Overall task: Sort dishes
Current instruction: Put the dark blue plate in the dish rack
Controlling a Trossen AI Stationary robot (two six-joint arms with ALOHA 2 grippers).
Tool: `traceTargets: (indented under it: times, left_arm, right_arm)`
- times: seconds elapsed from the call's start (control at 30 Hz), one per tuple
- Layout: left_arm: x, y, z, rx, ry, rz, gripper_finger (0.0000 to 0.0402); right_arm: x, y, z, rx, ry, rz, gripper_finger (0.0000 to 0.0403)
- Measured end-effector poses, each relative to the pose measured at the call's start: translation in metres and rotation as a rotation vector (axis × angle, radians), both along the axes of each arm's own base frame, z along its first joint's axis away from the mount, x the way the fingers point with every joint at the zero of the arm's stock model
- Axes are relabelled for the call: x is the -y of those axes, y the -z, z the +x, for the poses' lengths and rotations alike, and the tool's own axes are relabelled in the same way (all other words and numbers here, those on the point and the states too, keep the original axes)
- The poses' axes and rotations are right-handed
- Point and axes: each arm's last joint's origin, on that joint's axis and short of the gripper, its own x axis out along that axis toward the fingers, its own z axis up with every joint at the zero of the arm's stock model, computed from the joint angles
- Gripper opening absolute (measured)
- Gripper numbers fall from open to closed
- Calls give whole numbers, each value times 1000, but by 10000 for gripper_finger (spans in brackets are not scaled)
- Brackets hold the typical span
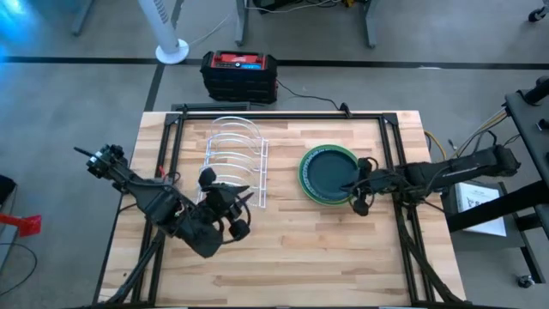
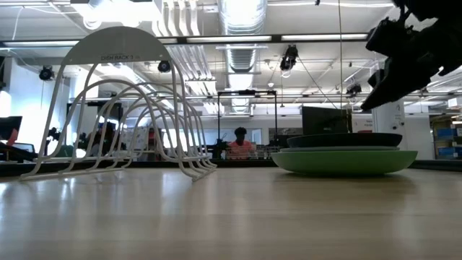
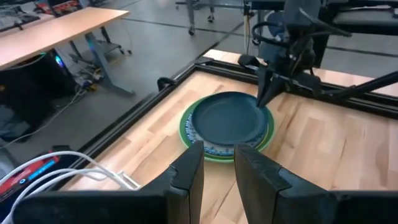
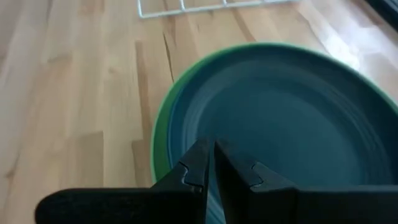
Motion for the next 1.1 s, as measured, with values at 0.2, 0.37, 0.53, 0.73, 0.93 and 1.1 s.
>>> traceTargets:
  times: [0.2,0.37,0.53,0.73,0.93,1.1]
  left_arm:
    - [1,0,-2,12,-12,17,77]
    - [2,0,-2,9,-11,20,77]
    - [1,2,-6,-8,-26,41,77]
    - [1,3,-11,-5,-47,55,77]
    - [4,3,-13,-5,-42,62,77]
    - [5,3,-14,-4,-37,63,77]
  right_arm:
    - [-2,2,9,-55,-13,3,42]
    - [-2,1,16,-75,-2,-10,99]
    - [-3,5,20,-109,-10,-34,147]
    - [-4,13,24,-164,-52,-53,171]
    - [-6,20,29,-198,-89,-54,173]
    - [-6,26,31,-235,-95,-63,163]
